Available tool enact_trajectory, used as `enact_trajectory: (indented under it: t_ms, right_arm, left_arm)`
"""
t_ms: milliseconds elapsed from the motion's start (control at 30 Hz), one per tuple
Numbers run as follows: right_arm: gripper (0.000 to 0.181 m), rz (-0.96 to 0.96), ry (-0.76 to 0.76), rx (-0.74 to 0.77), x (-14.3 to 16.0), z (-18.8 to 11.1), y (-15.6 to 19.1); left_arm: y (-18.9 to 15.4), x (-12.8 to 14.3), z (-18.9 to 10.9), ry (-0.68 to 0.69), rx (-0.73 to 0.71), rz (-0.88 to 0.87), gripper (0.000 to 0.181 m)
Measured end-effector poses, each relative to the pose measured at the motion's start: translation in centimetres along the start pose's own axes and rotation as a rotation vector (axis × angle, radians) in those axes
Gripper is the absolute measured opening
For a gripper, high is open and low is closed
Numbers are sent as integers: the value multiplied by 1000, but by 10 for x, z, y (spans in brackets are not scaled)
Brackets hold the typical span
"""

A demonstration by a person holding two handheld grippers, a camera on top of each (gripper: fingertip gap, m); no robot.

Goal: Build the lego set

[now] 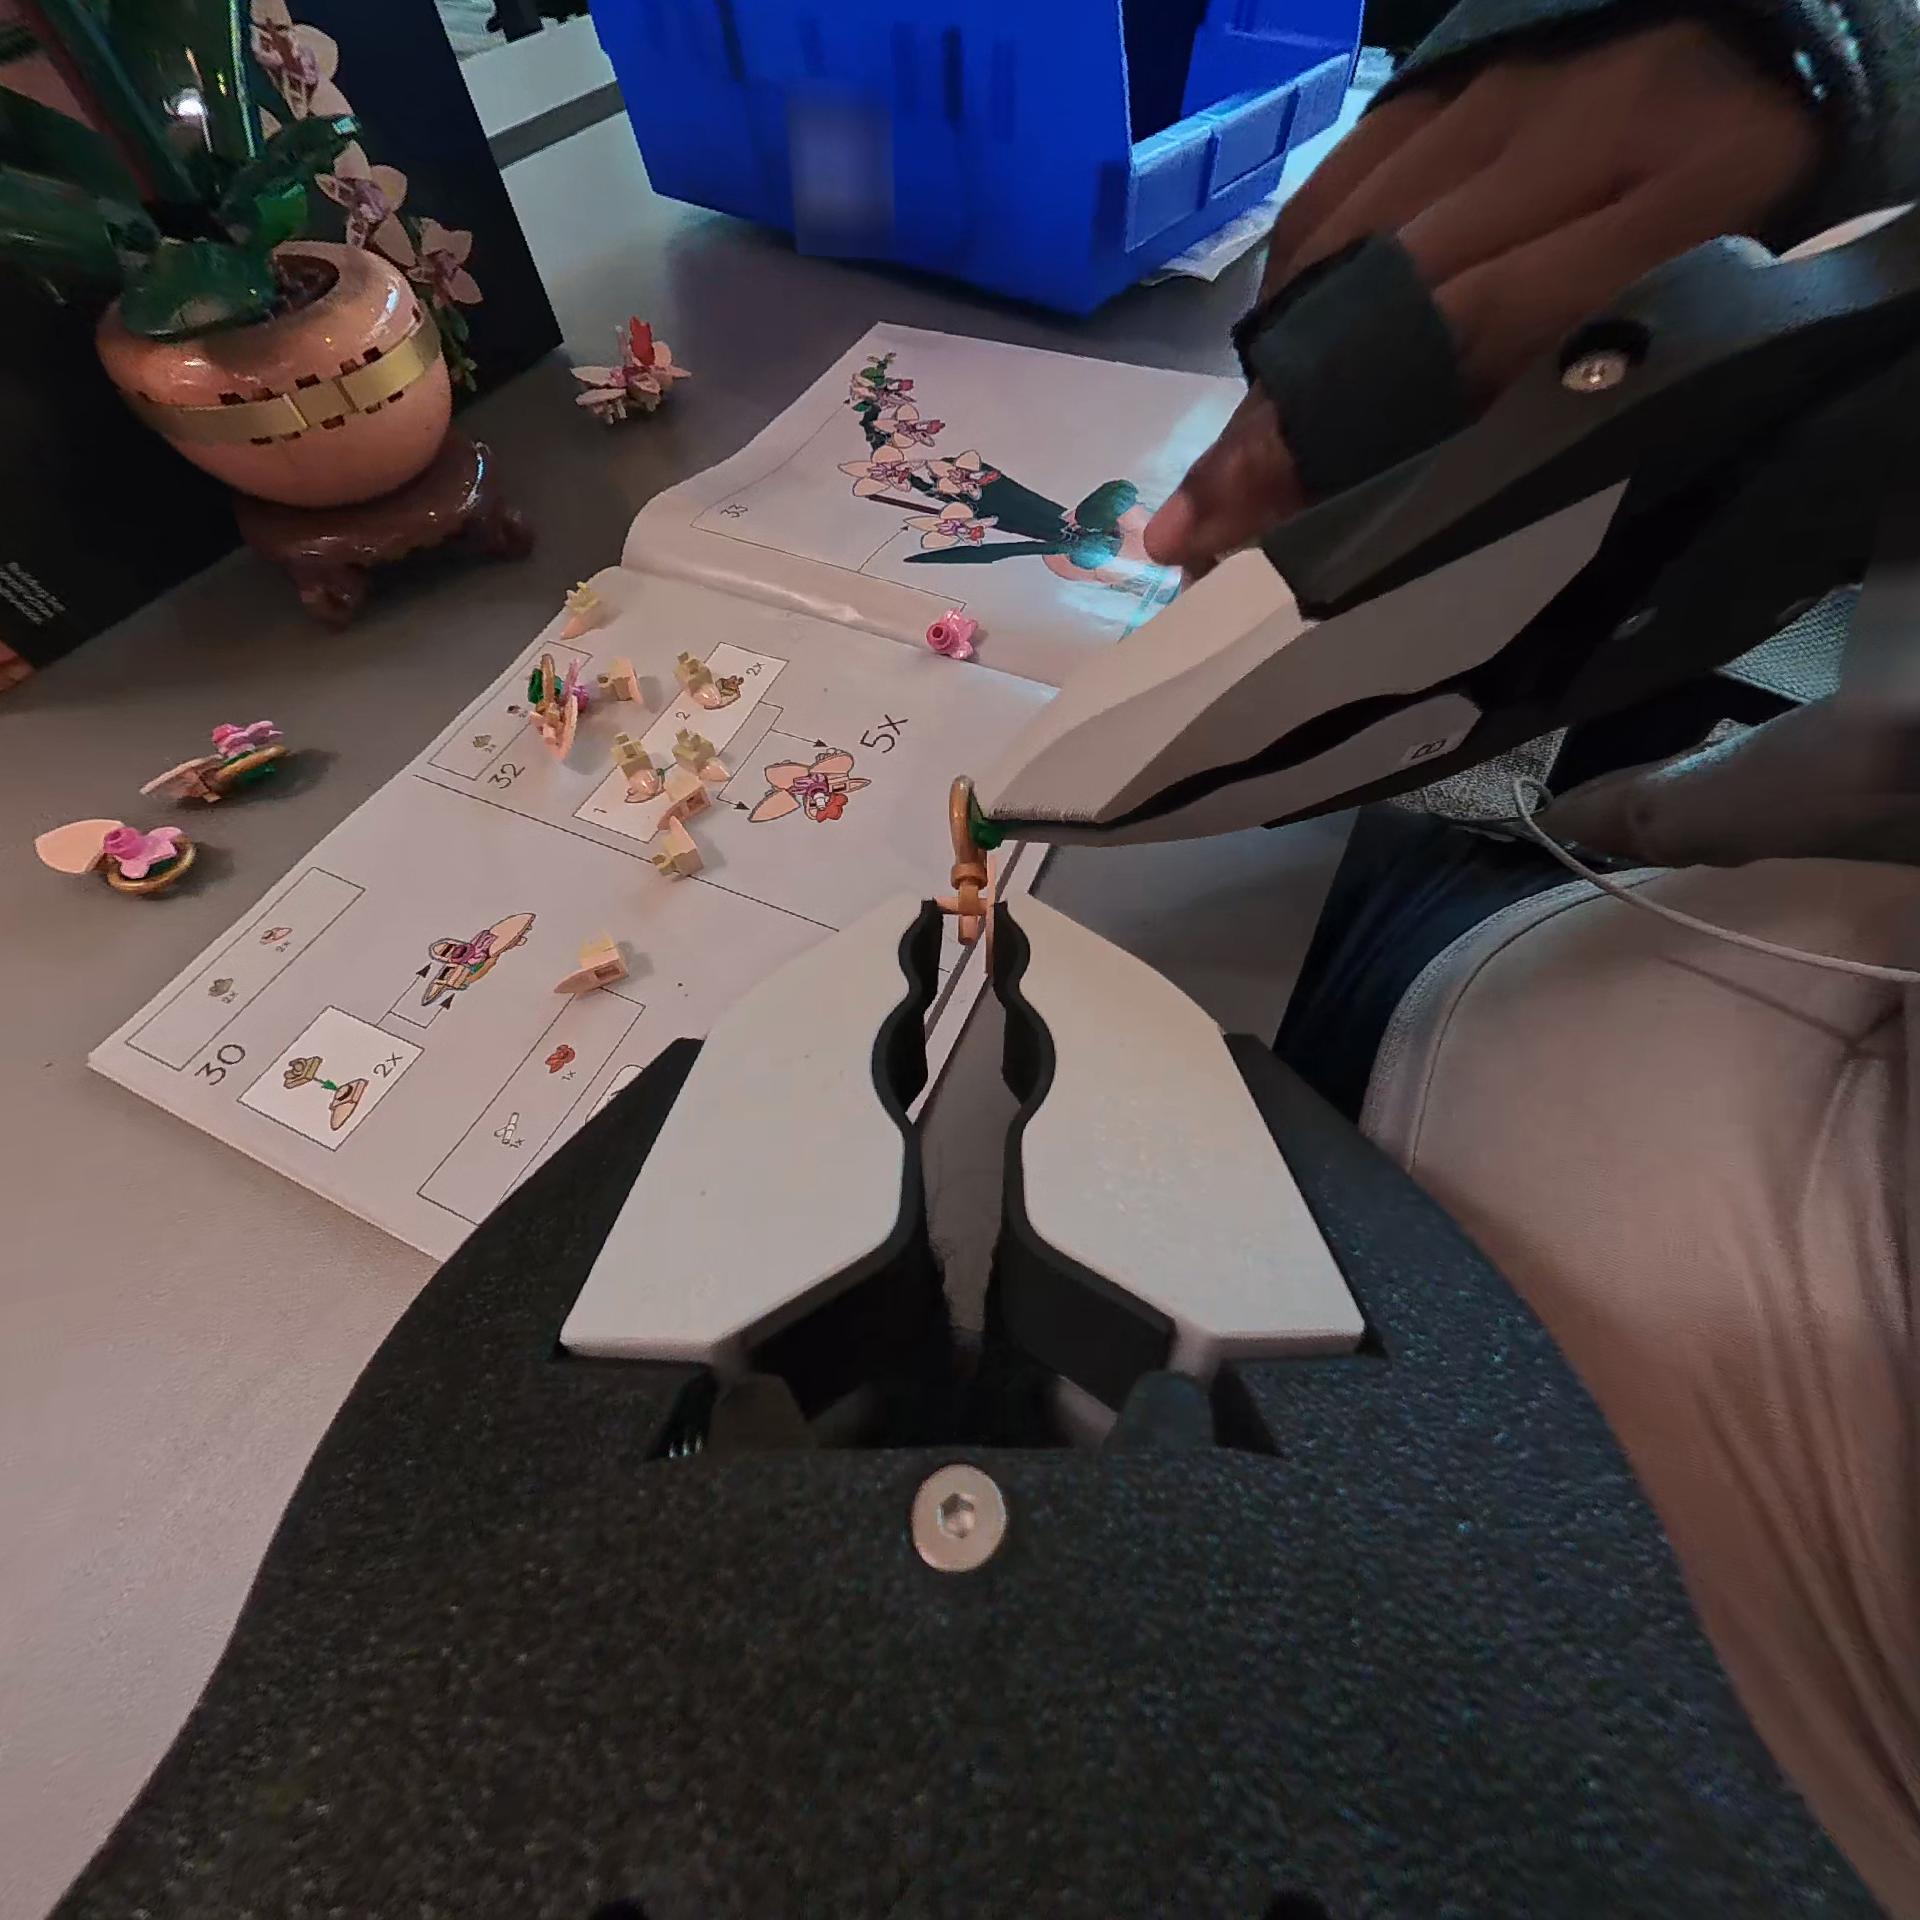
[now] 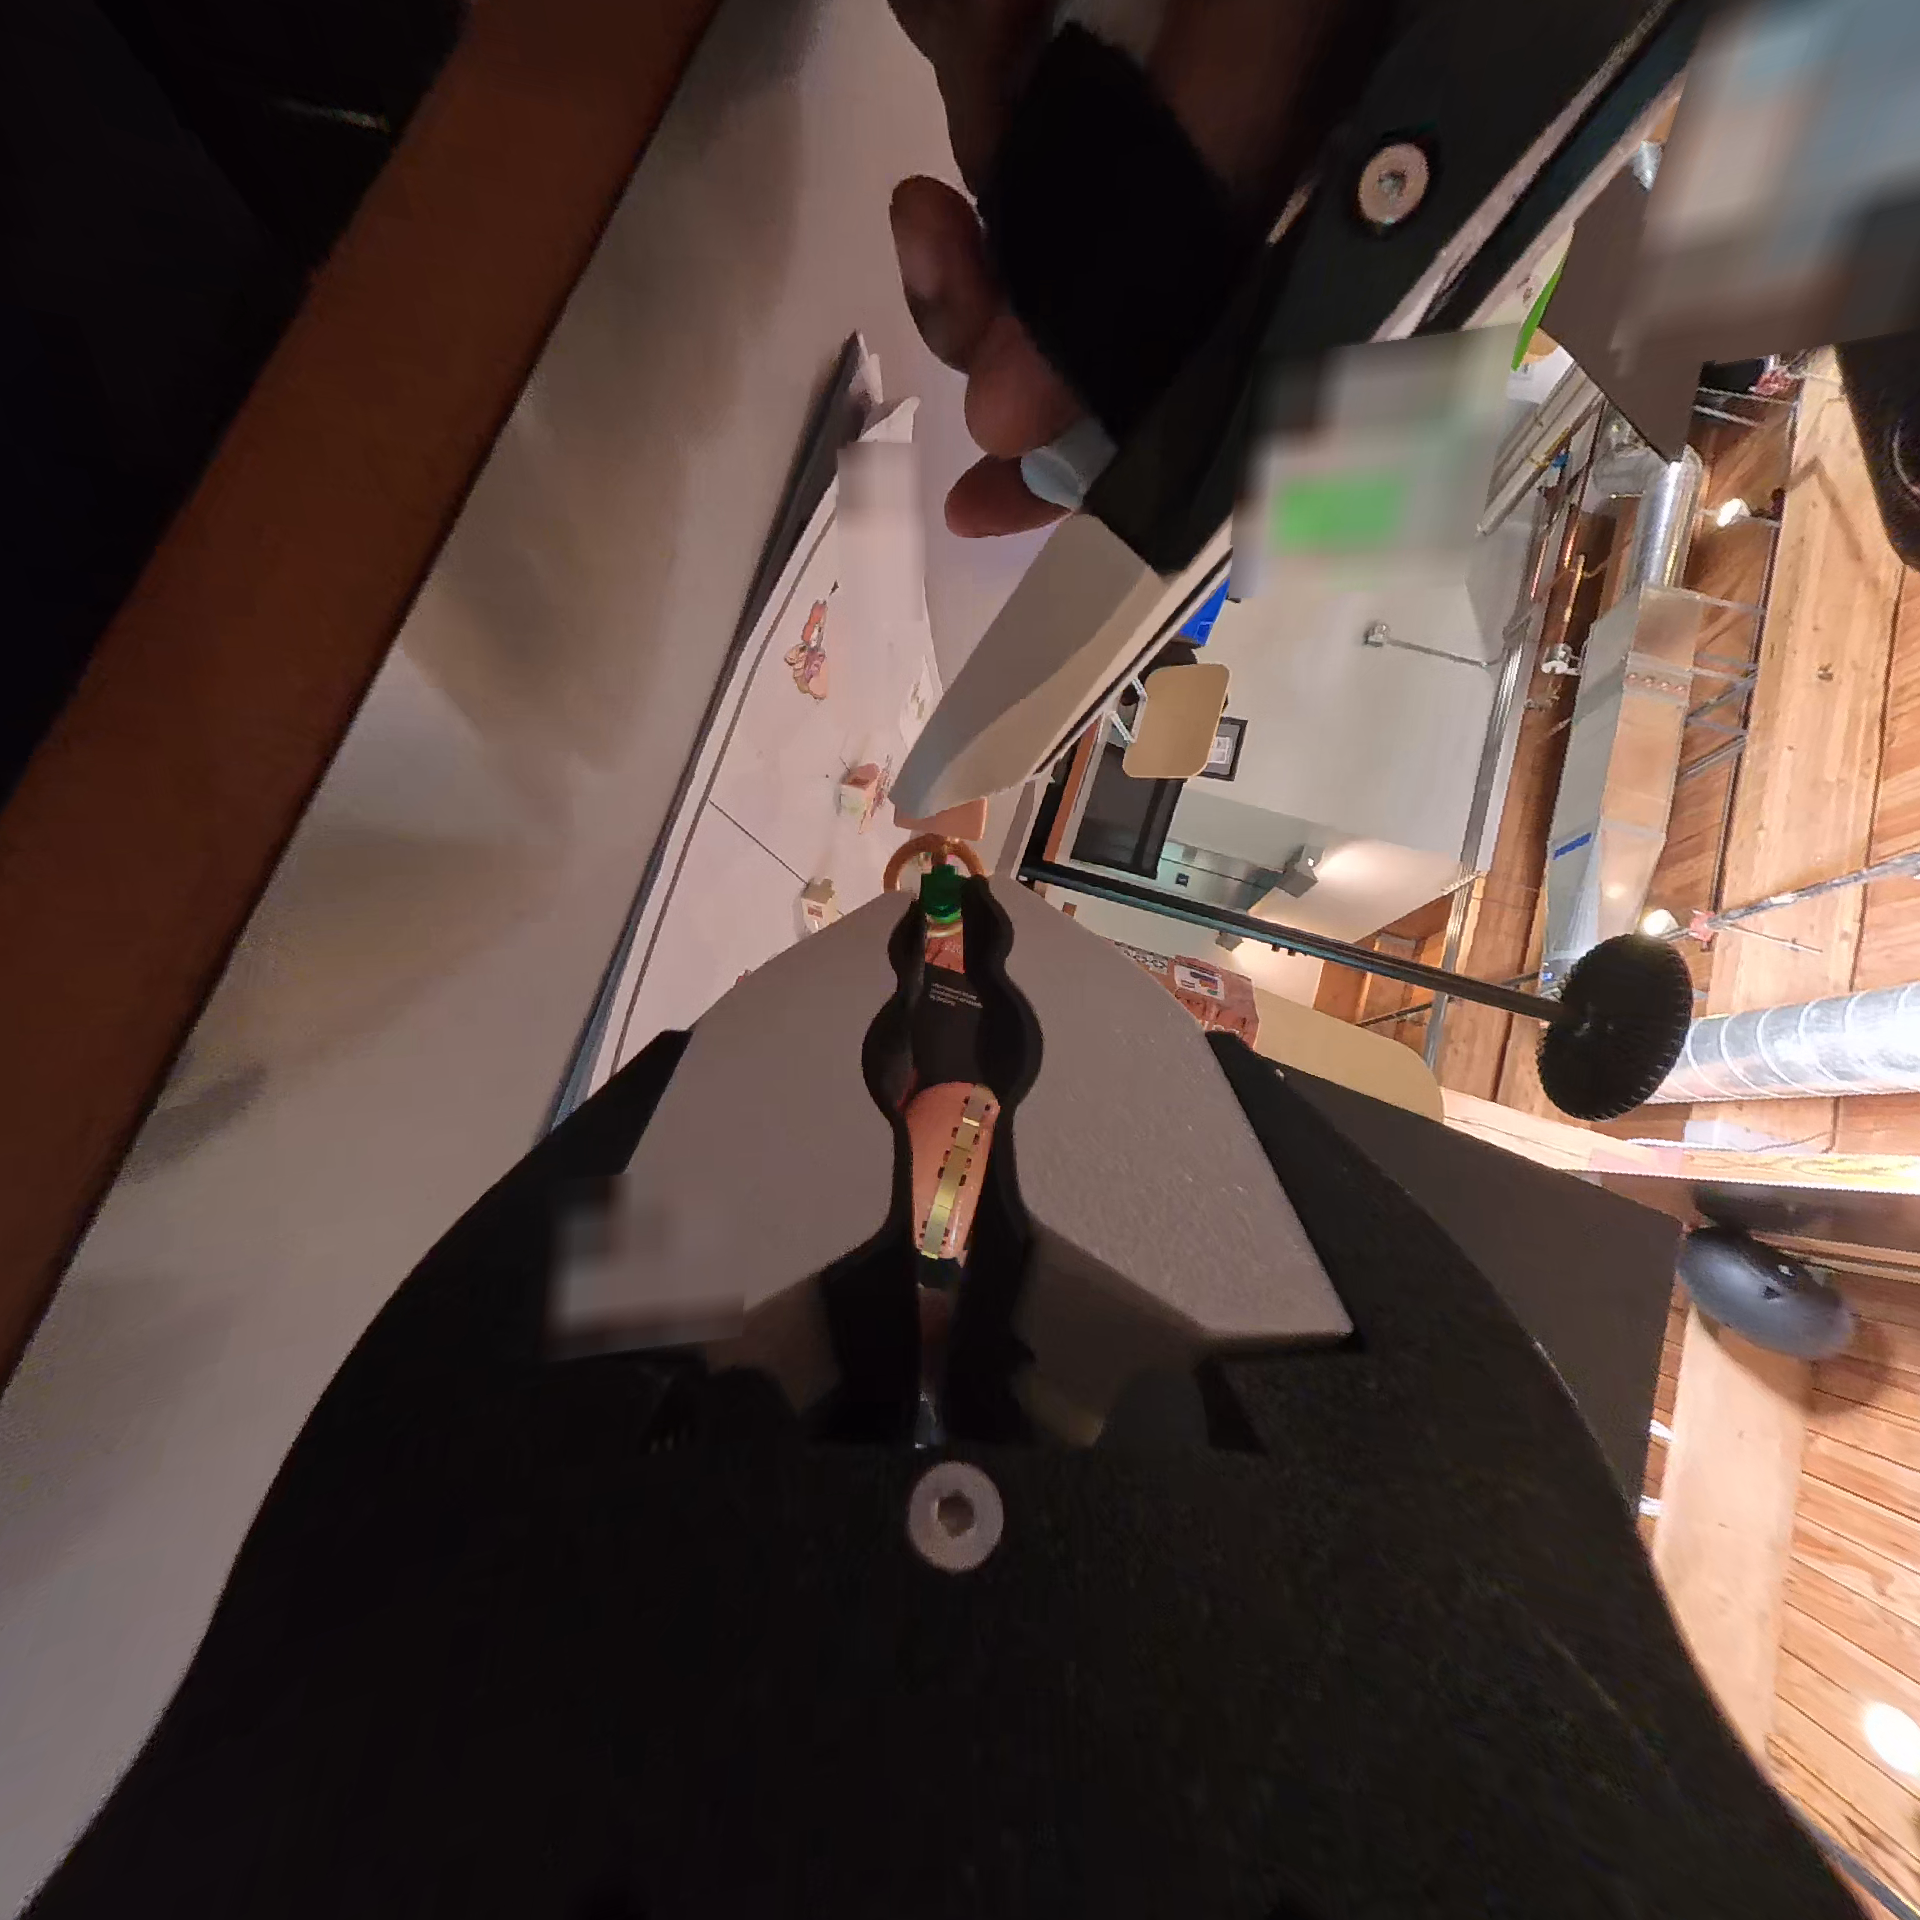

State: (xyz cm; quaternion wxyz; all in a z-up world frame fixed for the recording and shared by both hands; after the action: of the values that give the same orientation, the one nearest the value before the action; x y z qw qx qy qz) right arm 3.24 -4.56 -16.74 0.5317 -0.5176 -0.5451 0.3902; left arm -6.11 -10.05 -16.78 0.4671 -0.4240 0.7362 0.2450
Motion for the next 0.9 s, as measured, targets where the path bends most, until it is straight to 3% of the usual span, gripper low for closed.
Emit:
enact_trajectory:
  t_ms: [467,900]
  right_arm:
    - [6,-20,55,-20,-4,-2,5]
    - [7,134,-123,-16,0,-14,-6]
  left_arm:
    - [-4,1,3,21,15,13,9]
    - [-8,-2,-6,-85,215,15,9]
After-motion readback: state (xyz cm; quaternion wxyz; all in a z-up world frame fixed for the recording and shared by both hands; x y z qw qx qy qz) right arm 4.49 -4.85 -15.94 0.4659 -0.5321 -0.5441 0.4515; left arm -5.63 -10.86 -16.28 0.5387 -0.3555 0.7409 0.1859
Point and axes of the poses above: each gripper's, where its closed fingertips meet, z out along the fingers, x out of its underside, y = z × x across the jaws, the point moved 7 cm from there along -z, back along the fingers, and after that the axes turned 8 degrees about x, right-handed, at the moved point
